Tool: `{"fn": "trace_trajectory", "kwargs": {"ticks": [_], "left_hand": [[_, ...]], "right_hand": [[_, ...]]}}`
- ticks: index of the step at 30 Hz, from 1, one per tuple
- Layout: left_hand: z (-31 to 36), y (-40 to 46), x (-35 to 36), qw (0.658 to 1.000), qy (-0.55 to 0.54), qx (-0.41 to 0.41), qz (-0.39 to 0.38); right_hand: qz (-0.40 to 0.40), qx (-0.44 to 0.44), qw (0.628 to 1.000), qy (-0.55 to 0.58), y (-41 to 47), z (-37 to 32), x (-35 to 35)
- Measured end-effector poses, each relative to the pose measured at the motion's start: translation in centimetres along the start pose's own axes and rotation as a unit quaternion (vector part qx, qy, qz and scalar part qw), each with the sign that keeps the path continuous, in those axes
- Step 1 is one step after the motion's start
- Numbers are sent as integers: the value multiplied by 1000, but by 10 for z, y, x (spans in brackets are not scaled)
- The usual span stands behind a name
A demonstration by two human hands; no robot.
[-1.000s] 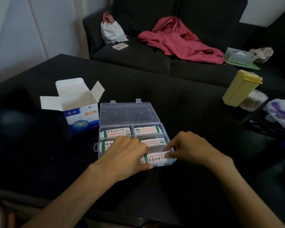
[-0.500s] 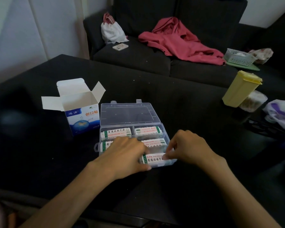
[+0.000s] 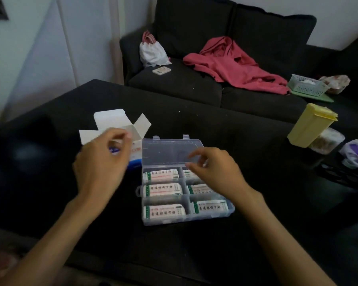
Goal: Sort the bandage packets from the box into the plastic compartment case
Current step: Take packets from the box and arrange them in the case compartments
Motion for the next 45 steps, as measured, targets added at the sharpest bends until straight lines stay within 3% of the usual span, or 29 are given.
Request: {"fn": "trace_trajectory", "kwargs": {"ticks": [3, 6, 9, 13, 17, 21, 24, 31, 37, 45], "left_hand": [[-40, 19, -18, 996, 41, -43, 61], [-81, 27, -10, 991, 48, -120, 23], [-110, 24, 4, 972, -34, -228, -41], [-112, 14, 16, 914, -175, -362, -60], [-96, 8, 21, 917, -195, -334, -95], [-97, 12, 14, 934, -171, -293, -111], [-92, 13, 12, 944, -175, -243, -137], [-92, 14, 10, 969, -121, -176, -125], [-95, 16, 12, 965, -120, -195, -130], [-93, 18, 11, 962, -133, -208, -113]], "right_hand": [[30, -75, 997, 12, 10, -50, 17], [64, -161, 985, -9, 22, -95, 34], [43, -180, 982, -42, 37, -112, 56], [97, -207, 973, -18, 28, -110, 54], [130, -266, 955, 10, 3, -106, 48], [80, -305, 949, 4, -12, -104, 53], [25, -284, 959, -9, -13, -103, 62], [63, -250, 965, 48, -3, -125, 52], [-123, -192, 973, -16, 25, -138, 98], [-218, -106, 969, -40, 43, -140, 135]]}}
Point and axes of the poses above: each hand's wrist, its own y-axis towards the middle knuckle, its own x-axis out of the palm, z = x × y, the point moved 8 cm from there along y, towards the middle knuckle, and after that the axes turned 14 degrees about z, right-handed, at the moved point
